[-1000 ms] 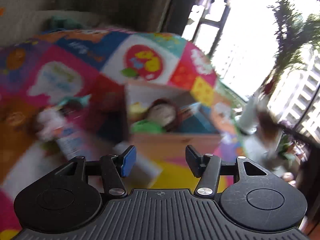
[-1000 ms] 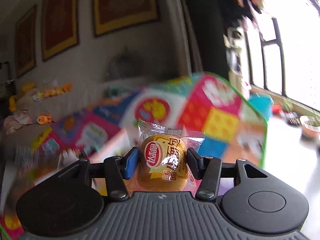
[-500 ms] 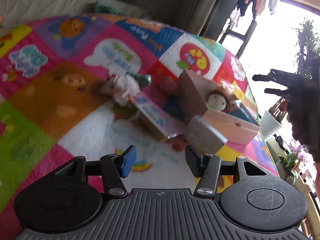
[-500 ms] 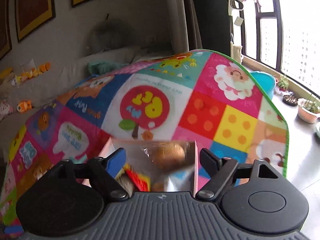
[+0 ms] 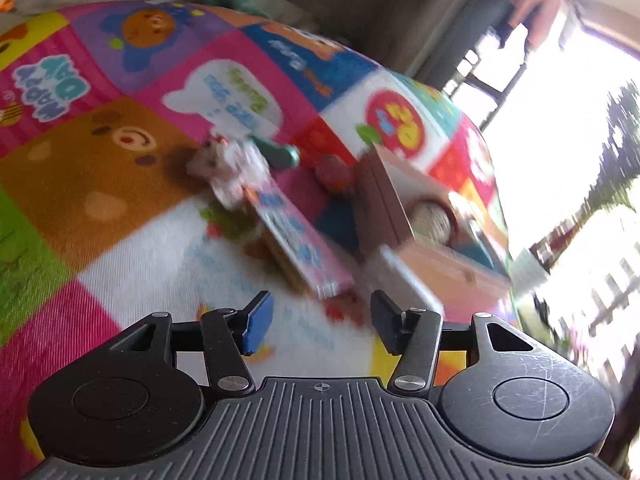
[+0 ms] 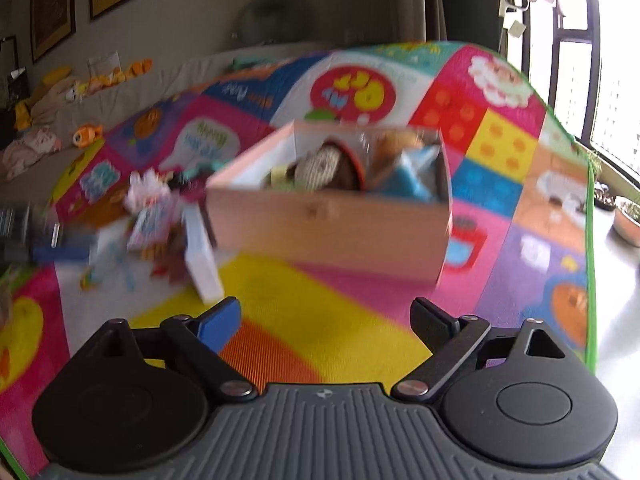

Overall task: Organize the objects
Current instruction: 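Grasp the Volcano toothpaste box with the left gripper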

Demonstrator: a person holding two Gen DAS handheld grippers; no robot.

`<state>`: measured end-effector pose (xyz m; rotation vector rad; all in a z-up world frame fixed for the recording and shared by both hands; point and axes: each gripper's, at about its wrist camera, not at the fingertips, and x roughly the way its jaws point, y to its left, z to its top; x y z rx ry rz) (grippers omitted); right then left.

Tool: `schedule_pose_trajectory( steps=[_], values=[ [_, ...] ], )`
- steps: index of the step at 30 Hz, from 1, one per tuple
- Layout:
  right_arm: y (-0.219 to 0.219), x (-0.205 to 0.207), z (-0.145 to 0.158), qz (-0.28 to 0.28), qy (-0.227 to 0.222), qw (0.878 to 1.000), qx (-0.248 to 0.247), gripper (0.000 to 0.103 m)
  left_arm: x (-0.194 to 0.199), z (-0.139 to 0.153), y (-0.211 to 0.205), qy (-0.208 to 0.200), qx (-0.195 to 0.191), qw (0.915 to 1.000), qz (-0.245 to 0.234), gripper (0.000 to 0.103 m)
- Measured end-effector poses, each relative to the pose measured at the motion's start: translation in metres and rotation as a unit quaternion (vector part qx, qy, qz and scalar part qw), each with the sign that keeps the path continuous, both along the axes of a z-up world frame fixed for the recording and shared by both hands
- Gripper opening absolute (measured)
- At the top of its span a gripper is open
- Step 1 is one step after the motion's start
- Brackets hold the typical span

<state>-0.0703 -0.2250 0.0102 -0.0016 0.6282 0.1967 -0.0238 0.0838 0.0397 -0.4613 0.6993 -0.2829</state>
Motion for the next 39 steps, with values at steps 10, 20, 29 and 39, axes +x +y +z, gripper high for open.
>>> schedule_pose_trajectory(
  steps=[10, 20, 29, 39],
  values=[
    [-0.002, -0.001, -0.015, 0.008, 0.016, 1.0, 0.022, 0.103, 0.109, -0.003, -0.041, 0.095, 0.075, 0.9907, 0.062, 0.059],
    [-0.006, 0.008, -0.019, 0.019, 0.051, 0.998, 0.037, 0.103, 0.073, -0.013, -0.052, 0.046, 0.149, 0.9875, 0.019, 0.049],
    [0.018, 0.011, -0.012, 0.064, 0.058, 0.996, 0.016, 0.103, -0.024, -0.022, -0.02, 0.011, 0.106, 0.9927, -0.055, 0.049],
    [0.09, 0.047, 0.005, 0.095, 0.024, 0.995, -0.031, 0.03, -0.033, -0.03, -0.011, -0.017, 0.086, 0.9945, -0.057, 0.05]
  ],
)
